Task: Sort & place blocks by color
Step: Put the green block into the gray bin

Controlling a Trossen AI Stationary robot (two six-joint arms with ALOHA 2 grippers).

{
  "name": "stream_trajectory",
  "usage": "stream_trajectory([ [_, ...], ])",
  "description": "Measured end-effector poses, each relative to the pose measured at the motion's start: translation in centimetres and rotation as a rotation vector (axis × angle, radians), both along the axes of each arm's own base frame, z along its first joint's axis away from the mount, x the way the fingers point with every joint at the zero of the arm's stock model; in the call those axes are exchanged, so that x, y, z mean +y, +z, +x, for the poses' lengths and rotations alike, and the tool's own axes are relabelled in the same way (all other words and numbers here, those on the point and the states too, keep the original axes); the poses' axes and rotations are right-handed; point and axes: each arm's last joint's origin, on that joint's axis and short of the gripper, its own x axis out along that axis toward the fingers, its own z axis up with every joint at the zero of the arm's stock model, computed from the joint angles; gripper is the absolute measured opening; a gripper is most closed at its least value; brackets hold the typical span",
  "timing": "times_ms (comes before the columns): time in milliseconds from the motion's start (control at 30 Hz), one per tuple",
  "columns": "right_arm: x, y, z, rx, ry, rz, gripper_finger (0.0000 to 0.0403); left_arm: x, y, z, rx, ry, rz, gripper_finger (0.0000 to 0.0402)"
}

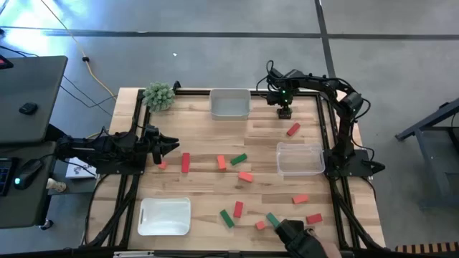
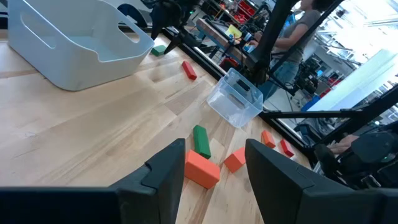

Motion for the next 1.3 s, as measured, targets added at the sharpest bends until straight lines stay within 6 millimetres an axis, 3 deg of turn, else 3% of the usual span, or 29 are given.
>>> stream_trajectory([
  [267, -0.2, -1.5, 0.2, 0.034, -0.024, 0.025, 0.0232, 0.0, 0.0, 0.0, 0.000, 0.000, 0.000, 0.0156],
  [633, 0.0, -1.6, 0.4, 0.041, -0.137, 0.025, 0.0084, 0.0, 0.0, 0.0, 0.004, 0.003, 0.003, 0.0156],
  [800, 0.2, -1.2, 0.8, 0.062, -0.189, 0.031, 0.0074, 0.0, 0.0, 0.0, -0.005, 0.008, -0.023, 0.0156],
  [1100, 0.3, 2.5, 2.8, 0.064, -0.263, 0.028, 0.0074, 0.0, -0.1, 0.0, -0.004, 0.009, -0.028, 0.0156],
  [1300, 0.1, 6.3, 5.0, -0.011, -0.318, -0.042, 0.0074, 0.0, -0.1, 0.0, 0.002, 0.002, -0.015, 0.0156],
])
